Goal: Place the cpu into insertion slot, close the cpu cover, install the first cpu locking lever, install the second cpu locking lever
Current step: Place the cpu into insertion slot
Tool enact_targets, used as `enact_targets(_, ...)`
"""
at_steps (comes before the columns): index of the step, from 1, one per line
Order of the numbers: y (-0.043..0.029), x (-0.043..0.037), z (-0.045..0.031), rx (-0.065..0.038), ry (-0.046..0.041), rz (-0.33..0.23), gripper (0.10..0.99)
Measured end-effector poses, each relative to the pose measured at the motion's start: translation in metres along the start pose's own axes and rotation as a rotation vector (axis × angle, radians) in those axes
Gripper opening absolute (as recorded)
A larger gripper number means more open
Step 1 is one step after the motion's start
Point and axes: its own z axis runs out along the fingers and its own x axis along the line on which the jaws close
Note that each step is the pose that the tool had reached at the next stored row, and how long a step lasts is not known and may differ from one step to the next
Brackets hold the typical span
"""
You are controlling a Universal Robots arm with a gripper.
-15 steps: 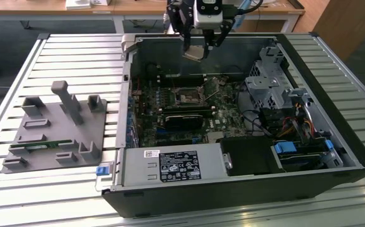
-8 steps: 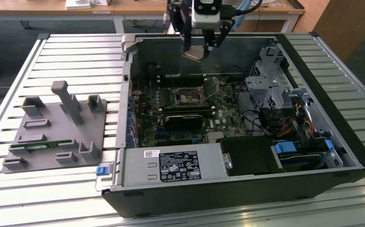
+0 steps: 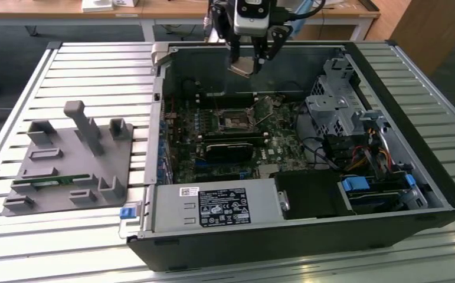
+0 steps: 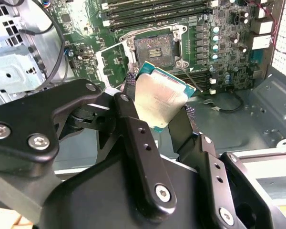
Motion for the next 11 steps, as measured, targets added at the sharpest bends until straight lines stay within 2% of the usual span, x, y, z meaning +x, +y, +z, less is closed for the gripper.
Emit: enact_targets(11,0.0000,0.0000,0.0001,-0.001,-0.0073,0.082,0.529)
